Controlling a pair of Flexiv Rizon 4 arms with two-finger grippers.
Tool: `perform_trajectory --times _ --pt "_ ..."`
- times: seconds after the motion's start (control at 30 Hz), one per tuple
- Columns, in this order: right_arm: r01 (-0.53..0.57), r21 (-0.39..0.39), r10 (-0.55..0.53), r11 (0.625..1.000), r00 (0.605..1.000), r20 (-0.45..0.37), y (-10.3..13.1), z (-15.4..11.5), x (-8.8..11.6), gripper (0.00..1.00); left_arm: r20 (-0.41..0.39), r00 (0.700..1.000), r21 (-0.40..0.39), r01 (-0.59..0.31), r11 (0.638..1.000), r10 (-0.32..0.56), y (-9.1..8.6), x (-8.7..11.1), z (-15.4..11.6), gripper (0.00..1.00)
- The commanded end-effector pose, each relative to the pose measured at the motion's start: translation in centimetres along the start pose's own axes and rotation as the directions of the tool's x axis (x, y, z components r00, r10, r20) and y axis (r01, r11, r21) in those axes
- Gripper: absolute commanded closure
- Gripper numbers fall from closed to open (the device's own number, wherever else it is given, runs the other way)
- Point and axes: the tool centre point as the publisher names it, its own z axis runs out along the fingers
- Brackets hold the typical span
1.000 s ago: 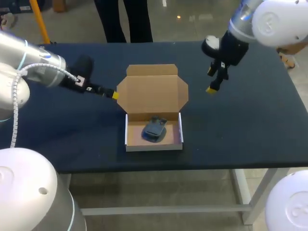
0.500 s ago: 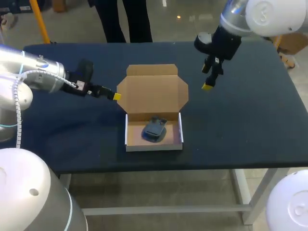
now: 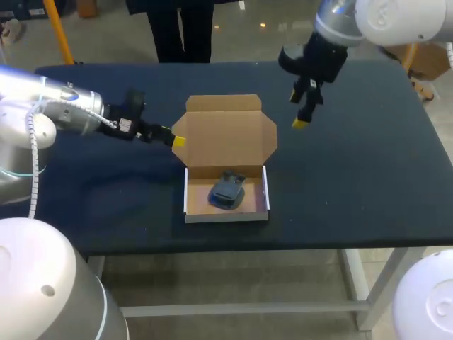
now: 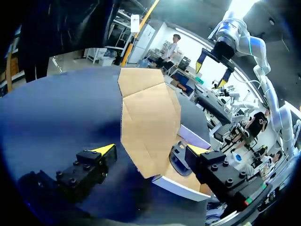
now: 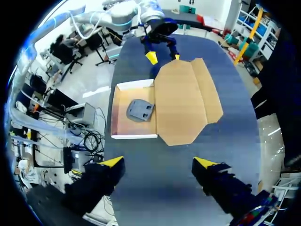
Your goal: Assemble the packaging by folding the flat box into shape, placing the metal phone stand inside, and closing the box properly
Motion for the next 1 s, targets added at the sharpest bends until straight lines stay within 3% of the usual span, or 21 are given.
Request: perform_trajectory --times 0.03,0.2,0.47,0.67,0.83,1.0 --pt "0.013 0.007 -0.012 1.0 1.0 -0.011 0.5 -0.4 -0.4 0.0 -0.063 0.998 -0.009 -0.007 1.0 0.006 -0.2 -0.8 0.6 0.0" --pt "0.031 0.011 -0.031 0.999 0.999 -0.012 1.1 -0.5 -0.6 0.0 -0.111 0.994 -0.02 -0.021 1.0 0.019 -0.2 -0.7 1.7 0.0" --pt "0.041 0.022 -0.041 0.999 0.999 -0.017 1.6 -0.6 -0.8 0.0 -0.16 0.986 -0.032 -0.051 0.998 0.045 -0.4 -0.3 2.7 0.1" --pt "0.046 0.028 -0.046 0.999 0.999 -0.02 1.9 -0.5 -1.0 0.0 -0.183 0.982 -0.031 -0.06 0.998 0.054 -0.5 -0.2 3.2 0.22" --pt "0.051 0.031 -0.05 0.998 0.998 -0.024 2.1 -0.4 -1.1 0.0 -0.209 0.976 -0.021 -0.07 0.997 0.065 -0.7 0.1 3.7 0.24" --pt "0.054 0.034 -0.053 0.998 0.998 -0.024 2.3 -0.4 -1.2 0.0 -0.223 0.971 -0.01 -0.085 0.996 0.081 -0.8 0.7 3.8 0.51"
